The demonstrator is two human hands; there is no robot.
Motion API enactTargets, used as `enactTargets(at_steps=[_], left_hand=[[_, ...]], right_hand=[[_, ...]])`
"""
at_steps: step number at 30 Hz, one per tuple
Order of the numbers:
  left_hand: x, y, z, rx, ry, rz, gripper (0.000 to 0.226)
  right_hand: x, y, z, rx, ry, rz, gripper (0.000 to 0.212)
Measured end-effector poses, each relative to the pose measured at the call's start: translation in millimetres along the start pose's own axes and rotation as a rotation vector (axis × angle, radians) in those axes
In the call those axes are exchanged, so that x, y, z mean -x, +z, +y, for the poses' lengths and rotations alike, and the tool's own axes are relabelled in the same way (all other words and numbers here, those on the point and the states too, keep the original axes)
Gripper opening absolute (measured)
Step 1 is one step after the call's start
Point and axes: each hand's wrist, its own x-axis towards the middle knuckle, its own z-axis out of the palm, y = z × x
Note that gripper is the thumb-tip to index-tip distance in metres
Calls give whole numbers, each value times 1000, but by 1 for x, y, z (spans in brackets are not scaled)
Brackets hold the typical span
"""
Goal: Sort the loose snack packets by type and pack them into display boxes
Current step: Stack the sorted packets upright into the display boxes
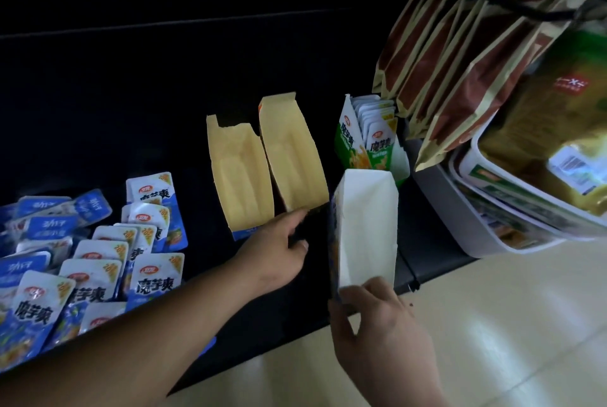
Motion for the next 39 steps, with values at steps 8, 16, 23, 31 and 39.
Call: enactTargets(at_steps=[8, 16, 23, 31, 39], left_hand=[[36, -9, 13, -11, -66, -17, 27], [112, -69, 7, 32, -321, 2, 21], [179, -80, -66, 147, -320, 129, 13], [211, -111, -110, -235, -331, 466, 32], [204, -105, -135, -446, -346, 436, 87]], right_hand=[[31, -14, -30, 136, -112, -254, 24], [37, 2, -73, -41, -193, -392, 49], [22, -42, -112, 96, -303, -455, 40], [-8, -26, -226, -58, -352, -861, 21], [-2, 90, -220, 180, -329, -805, 93]])
